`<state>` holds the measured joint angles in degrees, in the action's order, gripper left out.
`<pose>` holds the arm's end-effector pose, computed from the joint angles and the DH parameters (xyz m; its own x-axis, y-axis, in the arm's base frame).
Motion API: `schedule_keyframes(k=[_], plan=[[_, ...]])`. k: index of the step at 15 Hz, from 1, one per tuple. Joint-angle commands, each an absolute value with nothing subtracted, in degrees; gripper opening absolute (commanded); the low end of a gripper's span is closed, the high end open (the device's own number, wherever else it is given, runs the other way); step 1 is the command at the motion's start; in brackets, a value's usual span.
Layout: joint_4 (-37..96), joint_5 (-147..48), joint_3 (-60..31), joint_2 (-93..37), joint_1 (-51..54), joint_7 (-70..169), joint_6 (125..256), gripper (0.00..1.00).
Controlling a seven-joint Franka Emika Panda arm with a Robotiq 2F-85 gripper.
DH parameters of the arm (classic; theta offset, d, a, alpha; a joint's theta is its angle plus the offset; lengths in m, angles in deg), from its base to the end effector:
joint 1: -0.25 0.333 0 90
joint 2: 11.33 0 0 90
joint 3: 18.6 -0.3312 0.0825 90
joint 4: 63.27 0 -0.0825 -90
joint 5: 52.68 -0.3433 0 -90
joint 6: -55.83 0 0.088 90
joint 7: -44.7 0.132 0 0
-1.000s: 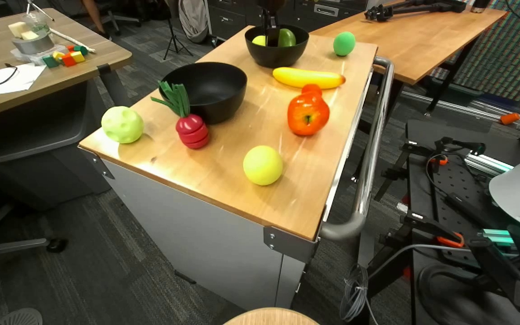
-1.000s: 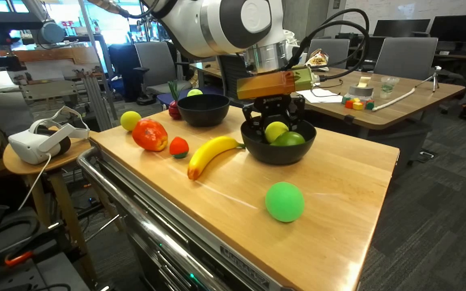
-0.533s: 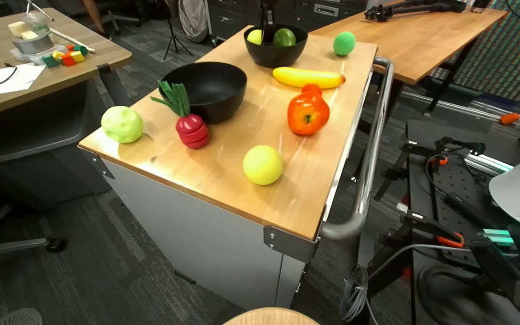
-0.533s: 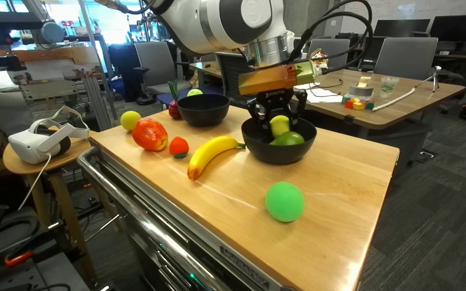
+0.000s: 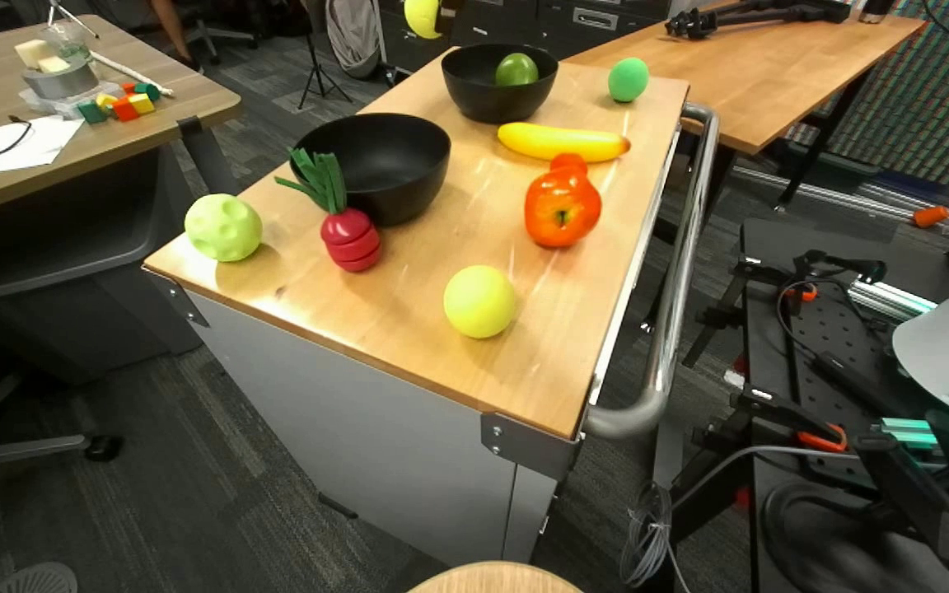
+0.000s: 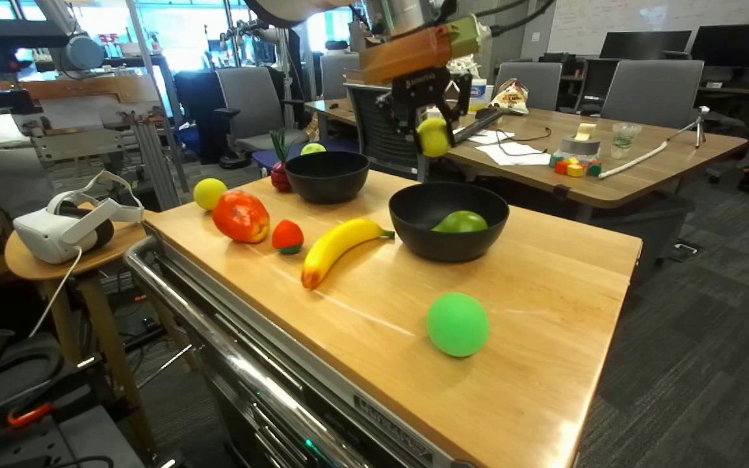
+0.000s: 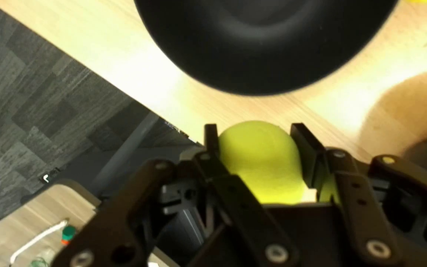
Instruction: Take all the contents from the black bowls and place them on the table one at at time starting with the left bowl then right bowl
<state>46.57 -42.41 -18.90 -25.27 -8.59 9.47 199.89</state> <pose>0.6124 -0.0933 0.4190 0.7972 0.5732 0.1897 0.5039 -0.8047 0.3139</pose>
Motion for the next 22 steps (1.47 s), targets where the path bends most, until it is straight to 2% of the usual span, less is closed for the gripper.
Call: schedule_keyframes(k=[1,6,22], plan=[[48.09,-46.02,-21.58,-21.34,-6.32,6.34,199.00,0.25],[49.09,-48.04,-23.41,-22.49,-3.50,4.71,195.38,0.25],[57.48,-43.74,-19.36,-22.86,-3.75,7.43,191.66,0.25]])
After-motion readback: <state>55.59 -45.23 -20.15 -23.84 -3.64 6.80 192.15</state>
